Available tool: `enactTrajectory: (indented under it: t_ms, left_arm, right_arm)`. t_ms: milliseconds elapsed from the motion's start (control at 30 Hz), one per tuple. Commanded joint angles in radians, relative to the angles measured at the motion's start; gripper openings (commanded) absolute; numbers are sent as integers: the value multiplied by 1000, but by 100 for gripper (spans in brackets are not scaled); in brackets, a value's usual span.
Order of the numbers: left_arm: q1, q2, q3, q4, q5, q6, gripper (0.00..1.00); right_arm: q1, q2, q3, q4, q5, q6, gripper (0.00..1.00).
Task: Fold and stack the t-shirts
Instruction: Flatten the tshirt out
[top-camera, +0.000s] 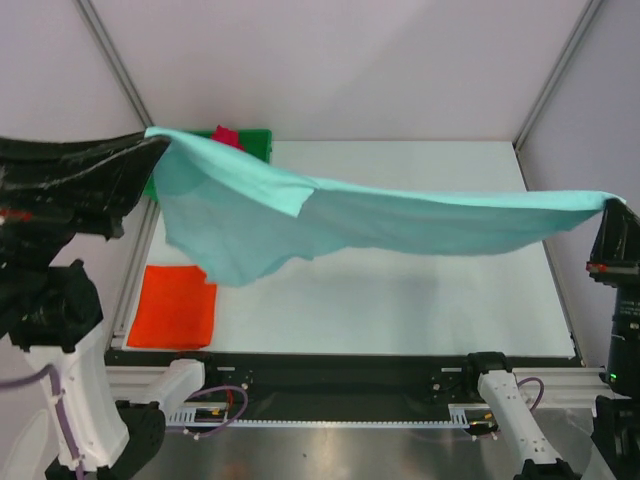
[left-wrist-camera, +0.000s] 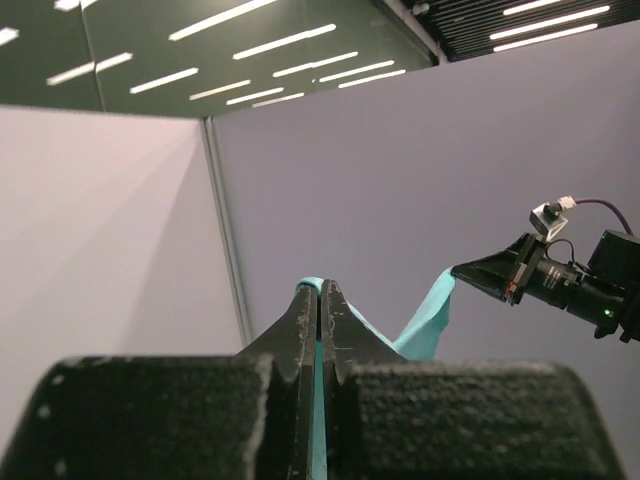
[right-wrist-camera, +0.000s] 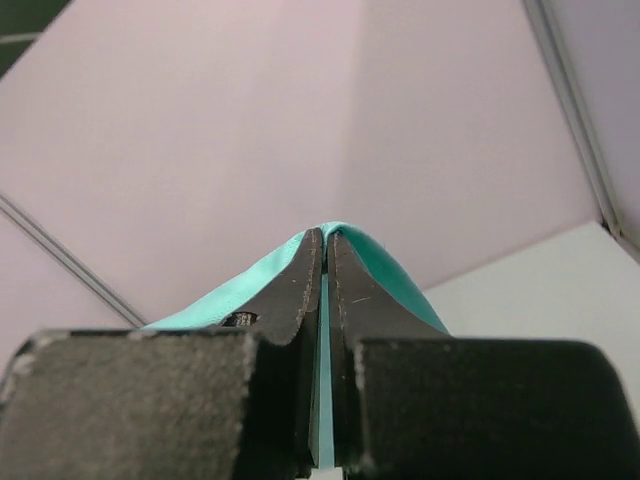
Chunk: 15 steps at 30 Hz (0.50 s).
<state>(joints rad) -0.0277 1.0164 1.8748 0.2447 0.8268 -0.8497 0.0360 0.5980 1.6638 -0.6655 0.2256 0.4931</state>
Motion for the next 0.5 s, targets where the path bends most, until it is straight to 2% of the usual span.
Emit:
enactTrajectory:
  t_ms: [0, 233, 467]
  left_arm:
    - [-11, 16, 35, -10, -3, 37, 0]
    - [-11, 206, 11, 88, 21, 8, 0]
    - [-32, 439, -161, 198, -9, 43, 0]
  right_arm:
    - [-2, 31, -4, 10, 21, -50, 0]
    - [-4, 129, -188, 115, 32, -77, 0]
    - [-8, 304, -441, 358, 72, -108, 0]
